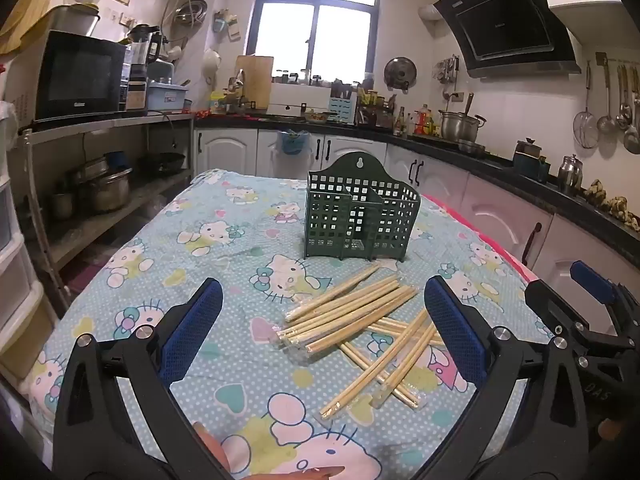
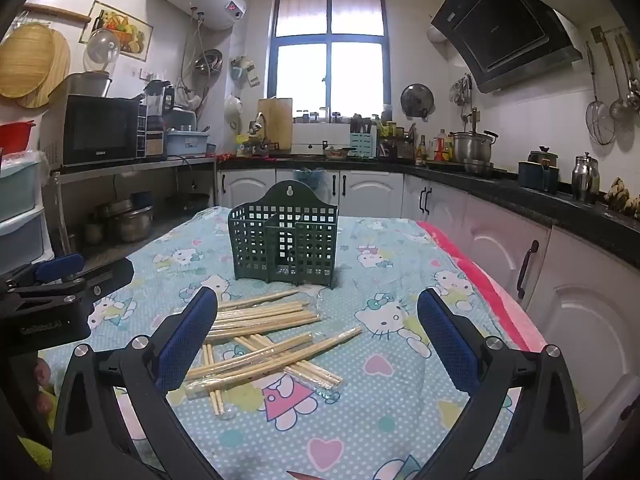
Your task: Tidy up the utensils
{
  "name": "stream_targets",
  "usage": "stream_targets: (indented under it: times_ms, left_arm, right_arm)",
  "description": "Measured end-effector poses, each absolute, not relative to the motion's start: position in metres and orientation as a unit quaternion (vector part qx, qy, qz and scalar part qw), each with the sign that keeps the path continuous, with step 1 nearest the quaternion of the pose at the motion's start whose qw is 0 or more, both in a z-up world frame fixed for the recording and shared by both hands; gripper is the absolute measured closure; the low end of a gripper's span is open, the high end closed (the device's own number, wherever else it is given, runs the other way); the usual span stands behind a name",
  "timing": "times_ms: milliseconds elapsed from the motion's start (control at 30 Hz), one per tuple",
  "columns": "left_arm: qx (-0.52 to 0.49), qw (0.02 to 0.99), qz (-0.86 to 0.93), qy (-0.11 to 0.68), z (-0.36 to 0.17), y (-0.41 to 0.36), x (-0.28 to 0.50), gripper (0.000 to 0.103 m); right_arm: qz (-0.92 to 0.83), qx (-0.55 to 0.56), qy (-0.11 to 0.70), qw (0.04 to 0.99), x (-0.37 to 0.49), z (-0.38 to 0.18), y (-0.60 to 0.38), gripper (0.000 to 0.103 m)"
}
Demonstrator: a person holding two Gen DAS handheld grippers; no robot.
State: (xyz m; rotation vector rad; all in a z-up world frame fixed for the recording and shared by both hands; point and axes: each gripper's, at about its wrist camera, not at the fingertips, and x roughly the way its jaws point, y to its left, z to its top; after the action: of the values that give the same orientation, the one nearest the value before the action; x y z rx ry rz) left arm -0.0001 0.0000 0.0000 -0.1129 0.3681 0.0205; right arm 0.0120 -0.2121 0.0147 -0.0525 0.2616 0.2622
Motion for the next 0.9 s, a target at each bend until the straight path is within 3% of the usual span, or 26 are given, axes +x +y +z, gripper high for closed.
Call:
stream_targets:
  times_ms: [900]
  left_arm:
    - [-0.054,0.982,0.01,0.179,-0.0002,-0.001,-0.0006,0.01]
  right_arm:
    - [0.129,-0.026,0.124,0.983,0.0074,0.017,-0.2129,0.006]
